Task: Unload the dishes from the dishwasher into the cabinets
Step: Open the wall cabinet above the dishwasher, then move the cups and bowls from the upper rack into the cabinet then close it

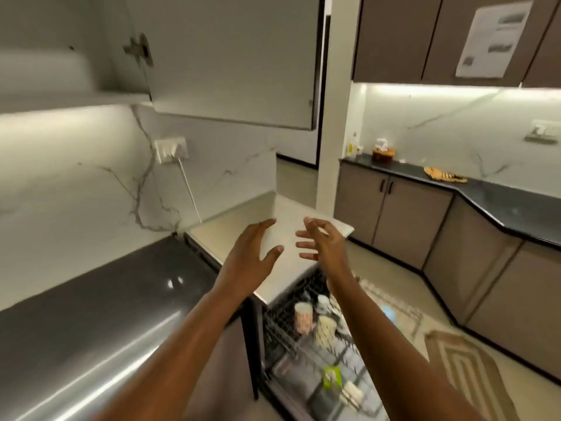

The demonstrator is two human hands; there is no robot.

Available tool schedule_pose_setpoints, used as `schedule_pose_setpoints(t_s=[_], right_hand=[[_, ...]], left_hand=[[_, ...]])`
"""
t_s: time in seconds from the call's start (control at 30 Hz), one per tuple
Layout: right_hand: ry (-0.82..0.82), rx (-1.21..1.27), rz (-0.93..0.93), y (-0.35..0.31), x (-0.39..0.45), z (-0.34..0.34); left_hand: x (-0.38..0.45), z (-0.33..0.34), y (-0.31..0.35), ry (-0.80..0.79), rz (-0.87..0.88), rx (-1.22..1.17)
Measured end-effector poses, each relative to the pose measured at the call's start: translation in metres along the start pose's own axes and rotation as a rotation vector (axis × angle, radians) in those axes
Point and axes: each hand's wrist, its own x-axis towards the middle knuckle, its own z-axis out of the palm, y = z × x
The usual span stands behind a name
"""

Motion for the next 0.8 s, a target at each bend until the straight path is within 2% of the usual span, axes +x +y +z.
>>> schedule_pose_setpoints(t_s=[0.2, 0.57, 0.63, 0.8], right_hand=[[0.056, -0.302, 0.196, 0.099, -0.06, -0.067], [0.143, -0.715, 0.347, 0.174, -0.085, -0.228], [0.092, -0.806, 0.393, 0.189, -0.084, -0.253], [-0.165, -1.046, 0.5, 0.239, -0.072, -0.299]], left_hand=[[-0.062, 0.08, -0.029, -0.228, -0.204, -0.106], [-0.085, 0.229, -0.034, -0.592, -0.323, -0.056], [-0.082, 0.259, -0.037, -0.652, -0.356, -0.028], [-0.079, 0.331, -0.053, -0.747, -0.448, 0.117]])
